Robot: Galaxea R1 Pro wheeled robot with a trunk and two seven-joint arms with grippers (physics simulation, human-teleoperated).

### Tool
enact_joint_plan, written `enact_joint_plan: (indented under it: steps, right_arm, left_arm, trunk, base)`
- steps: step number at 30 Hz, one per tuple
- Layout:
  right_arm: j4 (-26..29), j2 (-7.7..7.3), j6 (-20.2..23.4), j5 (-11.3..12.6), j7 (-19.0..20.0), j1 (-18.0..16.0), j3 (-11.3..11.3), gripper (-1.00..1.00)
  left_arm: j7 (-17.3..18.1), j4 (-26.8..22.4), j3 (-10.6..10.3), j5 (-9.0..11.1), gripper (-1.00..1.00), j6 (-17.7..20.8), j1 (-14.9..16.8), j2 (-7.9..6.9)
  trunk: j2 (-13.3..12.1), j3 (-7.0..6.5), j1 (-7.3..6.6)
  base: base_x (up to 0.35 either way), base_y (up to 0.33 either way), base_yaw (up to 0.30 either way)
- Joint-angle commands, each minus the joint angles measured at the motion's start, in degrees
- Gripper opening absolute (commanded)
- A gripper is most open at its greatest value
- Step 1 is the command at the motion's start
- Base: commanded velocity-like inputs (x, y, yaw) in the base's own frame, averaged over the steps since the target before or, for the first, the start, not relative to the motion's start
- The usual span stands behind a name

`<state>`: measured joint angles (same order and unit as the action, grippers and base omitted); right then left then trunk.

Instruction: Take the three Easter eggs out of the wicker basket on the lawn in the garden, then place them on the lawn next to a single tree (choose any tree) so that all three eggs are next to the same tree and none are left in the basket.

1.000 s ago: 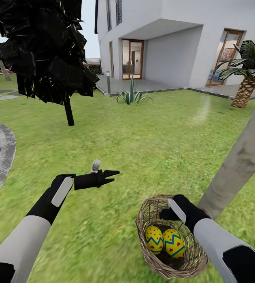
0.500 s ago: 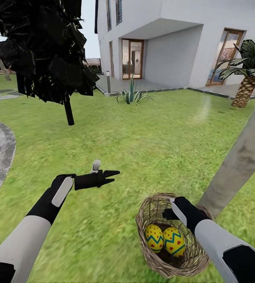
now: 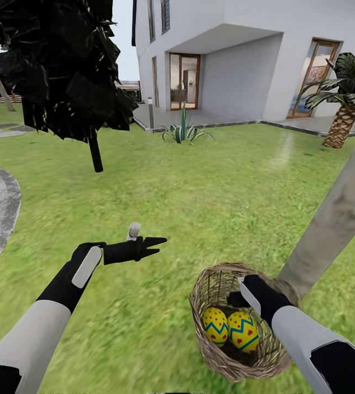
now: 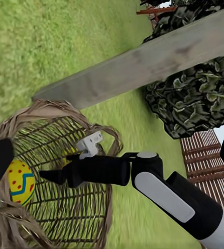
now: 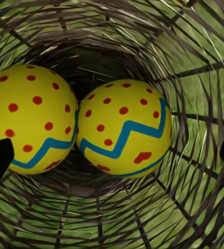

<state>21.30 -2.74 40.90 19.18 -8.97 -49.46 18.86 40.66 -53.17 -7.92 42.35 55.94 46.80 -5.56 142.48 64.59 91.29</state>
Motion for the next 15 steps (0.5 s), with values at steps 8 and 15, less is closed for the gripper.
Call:
enact_joint_plan:
  steps: [8,15]
  right_arm:
    - [0.1,-0.11,-0.1,0.4,-0.5,0.0,0.5,1.0]
    - [-0.1,-0.85,-2.9,0.6,-1.0,0.0,0.5,1.0]
  left_arm:
    - [0.1,0.0,-0.1,0.1,1.0,0.2,0.0,-0.03]
    - [0.1,0.0,-0.1,0.1,1.0,0.2,0.0,-0.05]
  trunk:
    - [0.8,1.75,0.55]
    - [0.9,3.3,0.73]
  base:
    - [0.0,0.0,0.0]
    - [0.0,0.0,0.0]
